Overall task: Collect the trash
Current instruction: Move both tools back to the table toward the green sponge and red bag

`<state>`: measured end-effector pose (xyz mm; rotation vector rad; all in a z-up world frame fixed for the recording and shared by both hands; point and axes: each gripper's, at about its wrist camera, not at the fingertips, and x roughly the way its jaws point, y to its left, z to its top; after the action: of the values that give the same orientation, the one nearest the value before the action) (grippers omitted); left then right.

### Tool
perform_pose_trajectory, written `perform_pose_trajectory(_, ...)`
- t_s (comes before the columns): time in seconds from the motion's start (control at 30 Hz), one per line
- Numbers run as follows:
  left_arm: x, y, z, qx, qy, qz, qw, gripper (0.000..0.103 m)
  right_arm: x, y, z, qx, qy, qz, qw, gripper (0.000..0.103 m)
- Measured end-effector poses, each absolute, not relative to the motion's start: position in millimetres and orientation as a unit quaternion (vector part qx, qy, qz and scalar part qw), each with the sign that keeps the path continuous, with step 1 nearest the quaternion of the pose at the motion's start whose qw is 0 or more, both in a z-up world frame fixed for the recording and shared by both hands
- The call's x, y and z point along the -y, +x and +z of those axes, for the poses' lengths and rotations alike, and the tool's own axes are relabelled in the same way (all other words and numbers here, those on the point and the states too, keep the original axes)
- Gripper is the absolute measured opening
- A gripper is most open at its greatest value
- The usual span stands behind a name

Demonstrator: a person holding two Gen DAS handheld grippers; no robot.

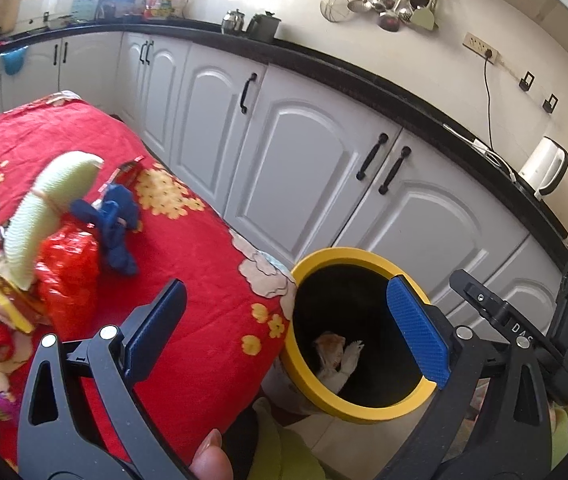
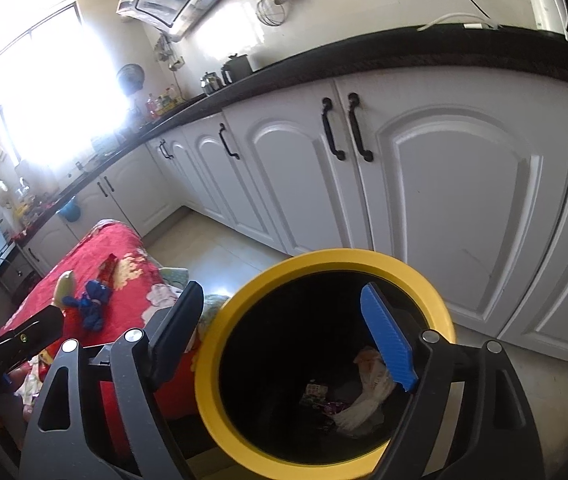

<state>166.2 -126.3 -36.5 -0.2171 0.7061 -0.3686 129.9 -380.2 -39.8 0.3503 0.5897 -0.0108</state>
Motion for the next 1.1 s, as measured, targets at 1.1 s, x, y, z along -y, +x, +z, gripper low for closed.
perform_pose_trajectory(1.1, 26.9, 137.4, -1.2, -0.281, -0.145, -0.093, 0.944, 0.092, 258.3, 114.8, -2.0, -0.272, 0.089, 0.119, 0.951, 0.083)
